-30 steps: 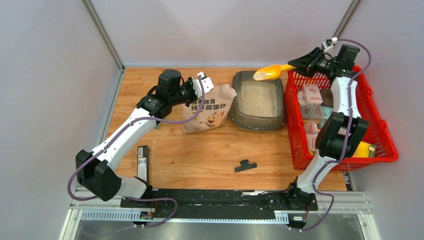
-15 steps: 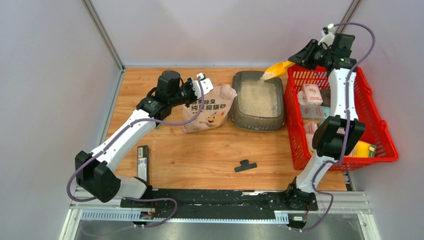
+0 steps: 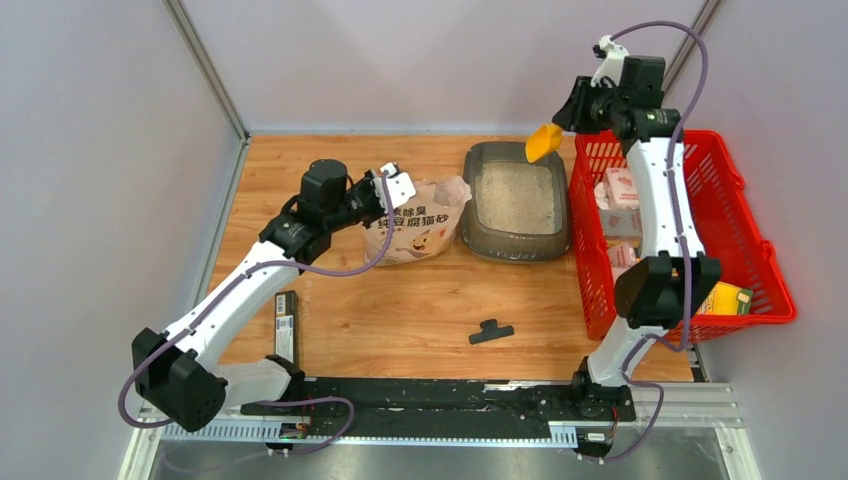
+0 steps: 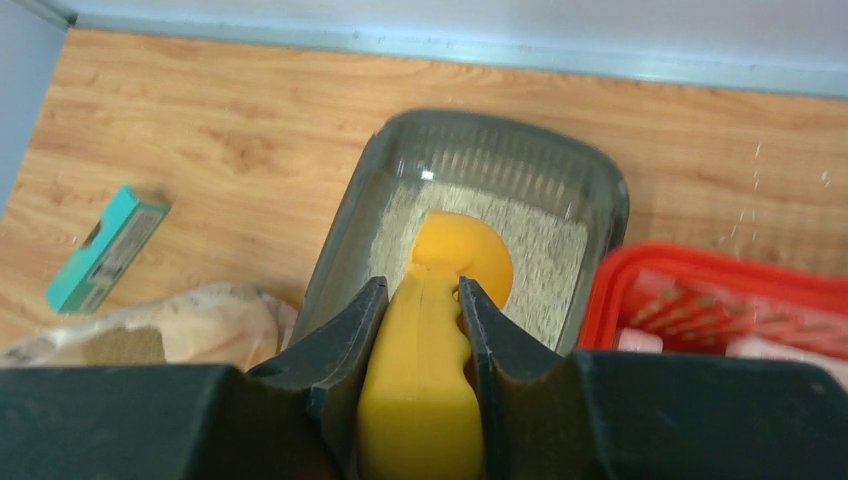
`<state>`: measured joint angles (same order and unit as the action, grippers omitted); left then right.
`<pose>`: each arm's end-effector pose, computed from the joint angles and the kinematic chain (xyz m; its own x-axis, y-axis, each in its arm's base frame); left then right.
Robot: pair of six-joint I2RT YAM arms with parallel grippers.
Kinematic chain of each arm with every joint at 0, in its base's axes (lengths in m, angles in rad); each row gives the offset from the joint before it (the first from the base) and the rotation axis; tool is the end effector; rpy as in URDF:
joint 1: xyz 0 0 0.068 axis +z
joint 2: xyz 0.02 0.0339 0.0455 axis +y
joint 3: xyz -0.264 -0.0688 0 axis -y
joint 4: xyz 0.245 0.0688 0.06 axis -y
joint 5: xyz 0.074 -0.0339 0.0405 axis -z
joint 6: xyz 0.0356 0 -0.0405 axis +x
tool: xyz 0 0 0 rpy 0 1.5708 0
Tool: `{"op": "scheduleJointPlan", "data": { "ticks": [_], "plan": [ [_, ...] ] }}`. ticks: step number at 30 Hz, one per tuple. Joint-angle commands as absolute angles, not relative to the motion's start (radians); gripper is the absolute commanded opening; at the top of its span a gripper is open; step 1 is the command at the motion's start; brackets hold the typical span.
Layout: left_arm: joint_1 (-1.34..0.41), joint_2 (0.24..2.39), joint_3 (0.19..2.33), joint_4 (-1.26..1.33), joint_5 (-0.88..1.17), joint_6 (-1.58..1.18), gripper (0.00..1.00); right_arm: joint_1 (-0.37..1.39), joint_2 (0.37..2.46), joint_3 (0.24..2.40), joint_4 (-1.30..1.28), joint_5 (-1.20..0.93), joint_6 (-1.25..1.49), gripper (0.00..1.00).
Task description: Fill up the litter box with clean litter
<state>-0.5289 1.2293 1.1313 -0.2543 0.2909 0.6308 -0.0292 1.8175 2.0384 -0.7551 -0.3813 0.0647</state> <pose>0.2390 -0.1515 0.3607 0.1816 0.5483 -0.8163 0.7538 0.4555 0.4736 0.4027 0.0015 0.4272 -0.5268 0.0754 -0.8466 -0.2595 0.9342 0.2447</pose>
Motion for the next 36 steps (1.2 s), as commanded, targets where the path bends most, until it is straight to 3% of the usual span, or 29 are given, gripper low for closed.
{"op": "scheduleJointPlan", "data": {
  "ticks": [1, 6, 12, 21, 30, 36],
  "plan": [
    [-0.531, 1.103, 1.131, -0.003, 0.345, 0.624, 0.0, -0.044, 1.608, 1.86, -0.75, -0.544, -0.03, 0.0],
    [-0.534, 1.081, 1.103, -0.005, 0.353, 0.621, 0.0, -0.031, 1.355, 1.591, -0.768, -0.751, -0.044, 0.0],
    [-0.531, 1.074, 1.094, -0.005, 0.37, 0.611, 0.0, -0.017, 1.214, 1.361, -1.049, -0.908, -0.249, 0.0],
    [-0.531, 1.08, 1.106, -0.006, 0.377, 0.612, 0.0, 0.104, 1.195, 1.239, -1.223, -0.658, -0.678, 0.0],
    [-0.532, 1.081, 1.103, -0.015, 0.367, 0.611, 0.0, 0.169, 1.402, 1.42, -1.589, -0.56, -1.046, 0.0],
    [-0.531, 1.085, 1.098, -0.012, 0.362, 0.606, 0.0, 0.254, 1.472, 1.434, -1.65, -0.419, -1.184, 0.0]
  ]
}}
